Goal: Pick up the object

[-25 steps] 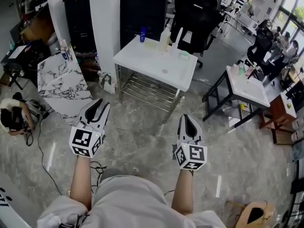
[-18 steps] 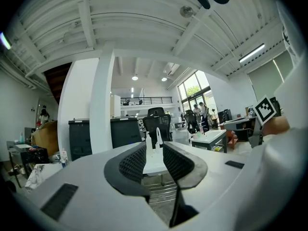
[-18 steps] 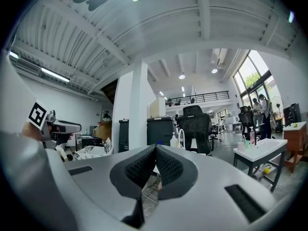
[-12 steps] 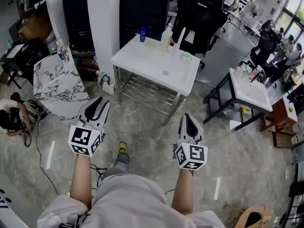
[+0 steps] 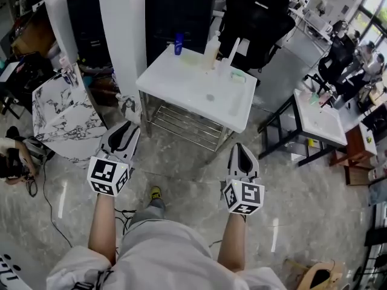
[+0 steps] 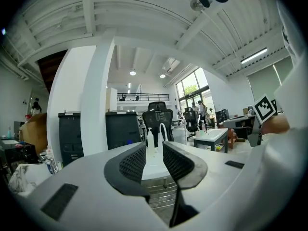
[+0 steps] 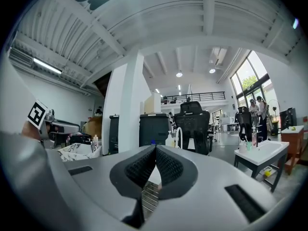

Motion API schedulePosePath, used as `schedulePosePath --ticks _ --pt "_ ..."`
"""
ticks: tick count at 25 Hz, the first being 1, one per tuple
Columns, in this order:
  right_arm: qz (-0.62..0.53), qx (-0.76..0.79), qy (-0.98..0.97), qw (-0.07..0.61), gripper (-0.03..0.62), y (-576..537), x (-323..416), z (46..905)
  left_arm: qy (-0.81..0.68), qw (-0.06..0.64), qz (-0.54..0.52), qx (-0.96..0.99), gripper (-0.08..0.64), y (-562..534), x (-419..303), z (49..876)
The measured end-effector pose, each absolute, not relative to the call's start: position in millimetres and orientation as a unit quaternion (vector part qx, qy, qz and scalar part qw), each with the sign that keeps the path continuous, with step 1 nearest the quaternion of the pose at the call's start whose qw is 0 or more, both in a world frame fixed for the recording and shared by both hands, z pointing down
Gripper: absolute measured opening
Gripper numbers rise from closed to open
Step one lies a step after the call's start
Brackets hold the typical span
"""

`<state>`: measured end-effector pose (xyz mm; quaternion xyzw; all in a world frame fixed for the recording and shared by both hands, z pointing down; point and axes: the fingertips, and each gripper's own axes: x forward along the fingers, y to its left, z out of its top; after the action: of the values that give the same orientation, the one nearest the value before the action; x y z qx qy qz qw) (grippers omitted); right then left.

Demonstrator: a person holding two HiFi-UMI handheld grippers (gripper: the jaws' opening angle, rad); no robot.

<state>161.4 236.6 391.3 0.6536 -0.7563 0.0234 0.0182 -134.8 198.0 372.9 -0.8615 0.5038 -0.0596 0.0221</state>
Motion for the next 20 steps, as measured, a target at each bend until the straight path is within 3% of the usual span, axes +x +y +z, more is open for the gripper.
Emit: schedulePosePath --ticks 20 --pt "0.017 0.68 -0.732 0.036 0.006 21 99 391 0.483 0.001 -0.053 -0.874 0.117 -37 -201 381"
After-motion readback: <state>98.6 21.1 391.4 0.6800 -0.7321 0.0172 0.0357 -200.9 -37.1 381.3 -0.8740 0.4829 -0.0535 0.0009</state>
